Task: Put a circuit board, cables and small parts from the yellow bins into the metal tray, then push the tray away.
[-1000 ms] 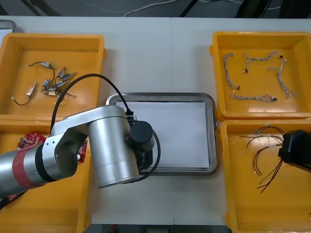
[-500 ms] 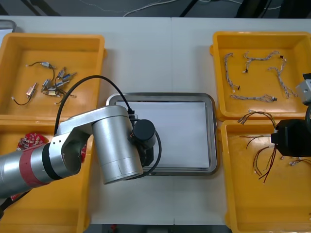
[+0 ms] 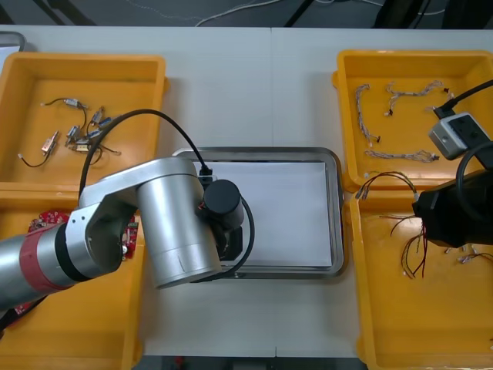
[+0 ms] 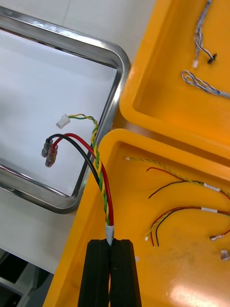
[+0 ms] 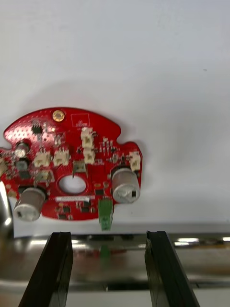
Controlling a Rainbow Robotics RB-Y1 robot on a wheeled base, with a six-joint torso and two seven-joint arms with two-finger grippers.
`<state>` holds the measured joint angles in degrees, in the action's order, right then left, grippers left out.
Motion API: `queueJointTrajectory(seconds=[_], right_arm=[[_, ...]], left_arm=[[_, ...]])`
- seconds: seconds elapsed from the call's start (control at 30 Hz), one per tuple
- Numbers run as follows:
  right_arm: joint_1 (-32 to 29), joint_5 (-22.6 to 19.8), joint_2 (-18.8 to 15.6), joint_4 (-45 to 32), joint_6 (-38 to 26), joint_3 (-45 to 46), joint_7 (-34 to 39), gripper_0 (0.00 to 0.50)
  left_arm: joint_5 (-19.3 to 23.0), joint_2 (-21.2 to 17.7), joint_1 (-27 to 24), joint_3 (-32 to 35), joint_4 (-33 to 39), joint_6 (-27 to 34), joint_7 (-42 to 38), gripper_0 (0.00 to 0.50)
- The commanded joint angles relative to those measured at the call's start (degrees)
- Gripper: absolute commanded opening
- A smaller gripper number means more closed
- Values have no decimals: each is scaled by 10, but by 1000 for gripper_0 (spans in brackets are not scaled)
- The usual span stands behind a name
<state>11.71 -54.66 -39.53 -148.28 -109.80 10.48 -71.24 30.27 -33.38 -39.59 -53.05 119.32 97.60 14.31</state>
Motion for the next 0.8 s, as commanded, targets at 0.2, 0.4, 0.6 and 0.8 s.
queueJointTrajectory(seconds=[0.2,0.4,0.6,0.8], right_arm=[[84,53,-28,2,-2,-123,-105,0],[120,69,-34,33,-2,-187,-159,0],[168,95,-37,72,-2,-286,-201,0],[218,132,-37,94,-2,-398,-201,0]], left_arm=[[136,-75,-22,161,92,102,116,472],[184,-111,-22,233,91,106,130,491],[247,-139,-15,342,66,121,187,496],[249,-138,33,444,34,124,296,500]])
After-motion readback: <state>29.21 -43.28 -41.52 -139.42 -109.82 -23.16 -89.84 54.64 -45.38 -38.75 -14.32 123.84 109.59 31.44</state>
